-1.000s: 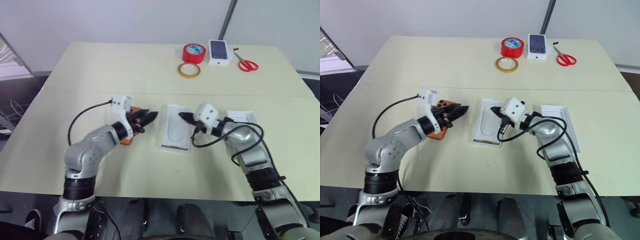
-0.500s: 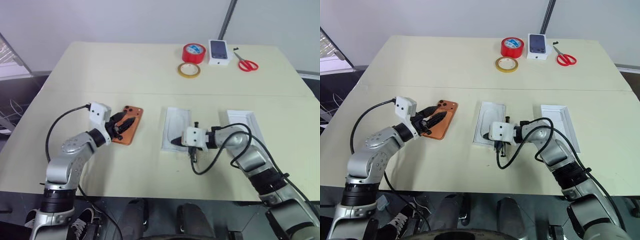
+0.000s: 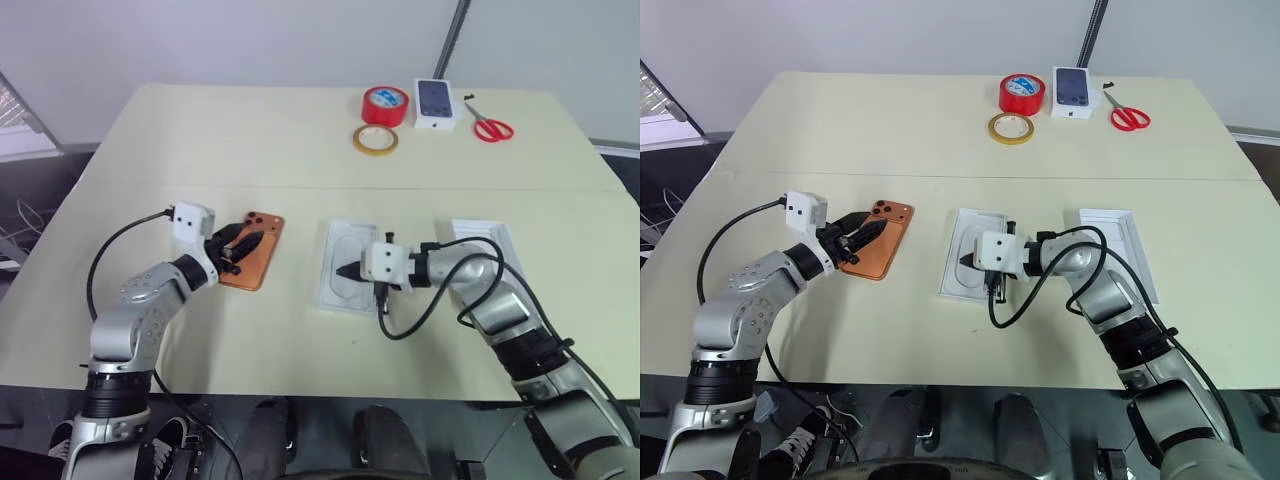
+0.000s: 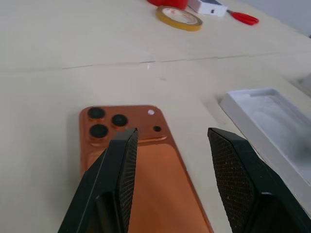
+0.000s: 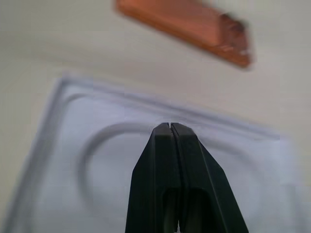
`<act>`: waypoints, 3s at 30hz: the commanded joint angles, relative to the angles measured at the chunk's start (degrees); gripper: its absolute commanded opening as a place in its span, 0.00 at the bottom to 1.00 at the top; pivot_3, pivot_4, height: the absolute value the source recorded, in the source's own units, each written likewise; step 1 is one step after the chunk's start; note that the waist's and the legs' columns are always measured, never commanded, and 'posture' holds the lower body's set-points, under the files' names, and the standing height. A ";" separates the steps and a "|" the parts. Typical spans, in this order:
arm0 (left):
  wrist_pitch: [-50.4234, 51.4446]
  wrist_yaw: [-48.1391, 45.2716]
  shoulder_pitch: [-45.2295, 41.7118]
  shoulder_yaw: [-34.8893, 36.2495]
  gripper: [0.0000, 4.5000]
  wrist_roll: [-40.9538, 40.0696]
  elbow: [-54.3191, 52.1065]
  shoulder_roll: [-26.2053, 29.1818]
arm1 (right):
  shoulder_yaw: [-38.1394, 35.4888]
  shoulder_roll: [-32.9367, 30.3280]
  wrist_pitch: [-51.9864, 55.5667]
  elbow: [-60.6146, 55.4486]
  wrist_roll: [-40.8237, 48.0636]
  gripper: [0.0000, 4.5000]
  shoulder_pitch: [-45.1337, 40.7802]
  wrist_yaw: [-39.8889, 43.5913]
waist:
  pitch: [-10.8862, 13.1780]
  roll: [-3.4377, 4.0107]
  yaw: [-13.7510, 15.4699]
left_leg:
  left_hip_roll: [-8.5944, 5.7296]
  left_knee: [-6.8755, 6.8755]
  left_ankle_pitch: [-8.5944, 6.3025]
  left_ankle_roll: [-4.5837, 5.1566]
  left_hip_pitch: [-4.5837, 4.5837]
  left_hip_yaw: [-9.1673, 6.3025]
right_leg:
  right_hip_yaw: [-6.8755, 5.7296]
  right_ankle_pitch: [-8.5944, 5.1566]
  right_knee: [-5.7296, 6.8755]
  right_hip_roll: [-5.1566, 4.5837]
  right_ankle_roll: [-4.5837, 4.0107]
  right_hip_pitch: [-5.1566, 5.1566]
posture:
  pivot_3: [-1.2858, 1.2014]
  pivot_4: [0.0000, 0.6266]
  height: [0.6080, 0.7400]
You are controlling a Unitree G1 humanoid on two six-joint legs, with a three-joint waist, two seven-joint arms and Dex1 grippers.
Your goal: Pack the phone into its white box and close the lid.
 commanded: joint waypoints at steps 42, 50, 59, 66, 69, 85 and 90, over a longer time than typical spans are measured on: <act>21.74 -27.46 -17.00 -11.52 0.53 5.48 27.41 6.62 | 13.25 21.73 11.60 18.97 -14.57 0.01 -15.83 -10.35 | -0.07 -0.07 -0.61 | -0.20 0.09 0.06 -0.07 0.05 0.00 | -0.10 -0.01 0.70 0.05 0.02 -0.19 | 0.52 0.24 0.91; 23.26 -26.43 -18.01 -6.81 0.48 4.30 30.81 7.91 | 13.15 21.51 10.92 18.88 -14.68 0.00 -15.49 -10.59 | -0.07 -0.07 -0.85 | -0.19 0.08 0.07 -0.08 0.04 0.00 | -0.10 -0.01 0.69 0.05 0.02 -0.24 | 0.52 0.24 0.91; 26.84 -24.21 -16.04 -3.35 0.01 0.89 30.50 6.92 | 12.37 20.82 10.06 18.90 -13.91 0.00 -15.61 -10.03 | -0.06 -0.09 -1.20 | -0.13 0.03 0.09 -0.12 0.08 0.00 | -0.09 -0.01 0.70 0.03 0.02 -0.27 | 0.52 0.24 0.91; 28.79 -19.62 -13.65 4.95 0.01 -4.45 27.47 4.04 | 5.15 20.32 10.50 12.65 -4.22 0.00 -14.17 -6.01 | -0.05 -0.10 -1.11 | -0.12 0.01 0.09 -0.13 0.05 0.01 | -0.09 -0.01 0.69 -0.02 0.02 -0.31 | 0.52 0.24 0.91; 27.91 -18.23 -10.20 10.08 0.00 -8.79 21.40 1.63 | -1.58 19.88 20.16 4.15 9.51 0.06 -12.50 2.45 | -0.01 -0.13 -1.08 | -0.11 0.01 0.07 -0.11 0.01 0.00 | -0.03 -0.01 0.66 -0.06 0.02 -0.31 | 0.52 0.24 0.91; 40.45 -3.20 -5.87 18.54 0.00 -21.64 8.01 -7.19 | 0.74 -5.65 5.96 -14.60 6.70 0.53 11.08 10.40 | 0.06 -0.19 -1.13 | -0.01 -0.30 0.03 -0.18 -0.04 -0.05 | -0.02 0.00 0.03 -0.02 0.01 -0.22 | 0.52 0.24 0.91; 39.99 -2.48 -5.70 17.95 0.00 -23.02 7.30 -7.46 | 1.83 -5.86 3.20 -13.17 3.69 0.53 11.72 8.00 | 0.06 -0.19 -0.76 | -0.01 -0.29 0.06 -0.23 -0.03 -0.05 | -0.02 0.00 0.02 -0.03 0.00 -0.18 | 0.52 0.24 0.91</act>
